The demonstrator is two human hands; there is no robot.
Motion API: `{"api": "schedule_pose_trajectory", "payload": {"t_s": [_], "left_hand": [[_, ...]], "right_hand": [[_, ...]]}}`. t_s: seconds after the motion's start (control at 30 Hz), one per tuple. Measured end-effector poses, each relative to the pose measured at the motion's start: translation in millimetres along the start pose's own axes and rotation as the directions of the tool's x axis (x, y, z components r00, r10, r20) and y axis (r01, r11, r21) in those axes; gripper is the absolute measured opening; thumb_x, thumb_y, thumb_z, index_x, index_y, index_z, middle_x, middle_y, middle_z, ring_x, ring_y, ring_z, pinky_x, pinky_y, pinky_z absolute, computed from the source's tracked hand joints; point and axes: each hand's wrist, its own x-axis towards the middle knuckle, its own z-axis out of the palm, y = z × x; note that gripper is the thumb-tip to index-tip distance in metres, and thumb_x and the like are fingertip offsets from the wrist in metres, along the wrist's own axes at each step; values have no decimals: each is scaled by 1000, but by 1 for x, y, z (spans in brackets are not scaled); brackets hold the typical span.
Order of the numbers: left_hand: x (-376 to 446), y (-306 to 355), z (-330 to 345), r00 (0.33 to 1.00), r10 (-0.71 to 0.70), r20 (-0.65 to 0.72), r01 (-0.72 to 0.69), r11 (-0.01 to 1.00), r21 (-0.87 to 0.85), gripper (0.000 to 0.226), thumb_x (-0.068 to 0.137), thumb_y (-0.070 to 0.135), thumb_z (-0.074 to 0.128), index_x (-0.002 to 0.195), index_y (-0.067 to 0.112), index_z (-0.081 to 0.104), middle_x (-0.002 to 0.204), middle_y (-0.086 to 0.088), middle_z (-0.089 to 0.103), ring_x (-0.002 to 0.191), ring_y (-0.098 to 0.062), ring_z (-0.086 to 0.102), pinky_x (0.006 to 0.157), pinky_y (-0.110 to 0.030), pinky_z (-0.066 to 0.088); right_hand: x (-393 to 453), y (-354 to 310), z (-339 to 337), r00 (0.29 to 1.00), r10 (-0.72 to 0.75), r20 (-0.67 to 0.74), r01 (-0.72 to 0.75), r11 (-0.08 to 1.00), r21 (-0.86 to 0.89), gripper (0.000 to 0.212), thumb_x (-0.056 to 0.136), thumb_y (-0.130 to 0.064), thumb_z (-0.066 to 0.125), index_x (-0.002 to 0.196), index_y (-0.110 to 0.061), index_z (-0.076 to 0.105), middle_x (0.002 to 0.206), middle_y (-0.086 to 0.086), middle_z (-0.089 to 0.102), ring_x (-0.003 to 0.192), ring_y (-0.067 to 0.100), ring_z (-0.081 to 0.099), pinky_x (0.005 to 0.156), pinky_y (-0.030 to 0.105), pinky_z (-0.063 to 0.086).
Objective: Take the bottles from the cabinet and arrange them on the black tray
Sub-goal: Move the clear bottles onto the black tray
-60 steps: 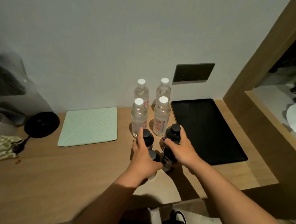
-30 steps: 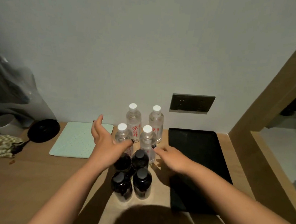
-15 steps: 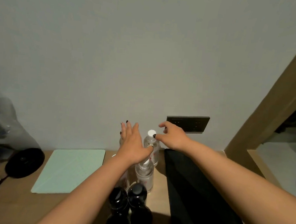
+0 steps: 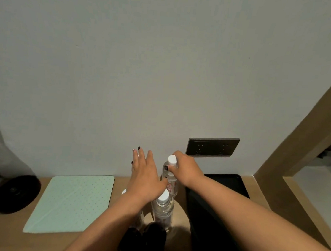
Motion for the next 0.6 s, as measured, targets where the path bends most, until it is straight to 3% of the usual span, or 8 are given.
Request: {"api": "schedule_pose_trajectory", "payload": {"t_s": [0.17, 0.3, 0.6], "left_hand": [[-4, 10, -5, 999, -13, -33, 12, 1000, -21, 91, 87, 34, 59, 150, 13, -3, 157, -14, -18, 143, -29, -25, 119, -44, -4], [-10, 26, -4, 993, 62, -97, -63, 998, -7, 82, 89, 32, 57, 150, 15, 5, 159, -10, -11, 145, -24, -20, 119, -44, -2], [-11, 69, 18, 976, 218, 7, -217, 973, -72, 77, 89, 28, 56, 150, 16, 11, 161, -5, -1, 147, -18, -6, 118, -34, 3]], "right_hand": [[-11, 14, -14, 1000, 18, -10, -17, 997, 78, 25, 89, -20, 56, 112, -11, 51, 109, 15, 62, 95, 27, 59, 75, 33, 48], [-25, 24, -37, 999, 2, -45, 5, 986, 169, 26, 89, -19, 57, 114, -15, 51, 109, 10, 60, 95, 23, 59, 80, 36, 52], [-34, 45, -102, 993, -93, -67, 99, 990, 100, 30, 84, -14, 60, 114, -16, 55, 109, 7, 63, 95, 22, 59, 84, 37, 51]]}}
